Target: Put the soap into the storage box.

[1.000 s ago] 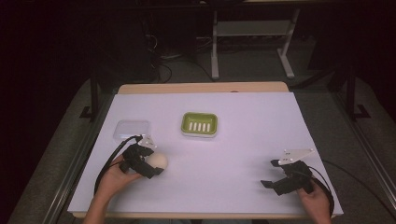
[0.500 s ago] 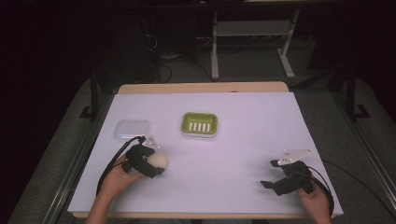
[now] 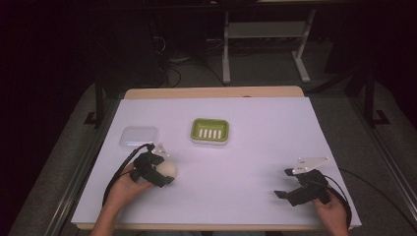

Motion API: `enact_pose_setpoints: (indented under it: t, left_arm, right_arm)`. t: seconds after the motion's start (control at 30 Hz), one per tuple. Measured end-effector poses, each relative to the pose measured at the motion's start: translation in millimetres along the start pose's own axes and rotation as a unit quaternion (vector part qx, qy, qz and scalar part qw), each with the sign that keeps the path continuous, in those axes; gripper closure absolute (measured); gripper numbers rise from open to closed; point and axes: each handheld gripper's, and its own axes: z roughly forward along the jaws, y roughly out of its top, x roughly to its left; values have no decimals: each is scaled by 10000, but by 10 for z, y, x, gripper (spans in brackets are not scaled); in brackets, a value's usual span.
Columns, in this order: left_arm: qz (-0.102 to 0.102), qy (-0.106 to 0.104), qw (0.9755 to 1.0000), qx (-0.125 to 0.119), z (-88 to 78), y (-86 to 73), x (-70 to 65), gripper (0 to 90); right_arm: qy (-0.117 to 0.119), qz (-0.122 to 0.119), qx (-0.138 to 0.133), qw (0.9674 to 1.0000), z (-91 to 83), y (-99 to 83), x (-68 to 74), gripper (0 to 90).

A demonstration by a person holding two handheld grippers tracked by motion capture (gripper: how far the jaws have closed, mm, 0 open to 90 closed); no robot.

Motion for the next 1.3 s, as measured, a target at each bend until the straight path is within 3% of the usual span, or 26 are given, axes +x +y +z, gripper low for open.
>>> enact_pose_setpoints:
  t: [0.47, 0.93, 1.07, 1.3]
  left_arm:
    - [-63, -112, 9999, 16, -11, 8, 25, 225]
    - [-133, -269, 9993, -206, -77, 47, -5, 225]
    - [-80, -276, 9995, -154, -88, 87, -8, 225]
    - [-27, -389, 9988, -287, -89, 256, -3, 225]
  right_arm:
    - [-24, 19, -12, 10000, -12, -1, 1, 136]
    - [-53, 37, -37, 10000, -39, -8, 20, 136]
    - [-52, 45, -83, 9999, -50, -14, 26, 136]
    - [-40, 32, -124, 9999, -58, -3, 38, 136]
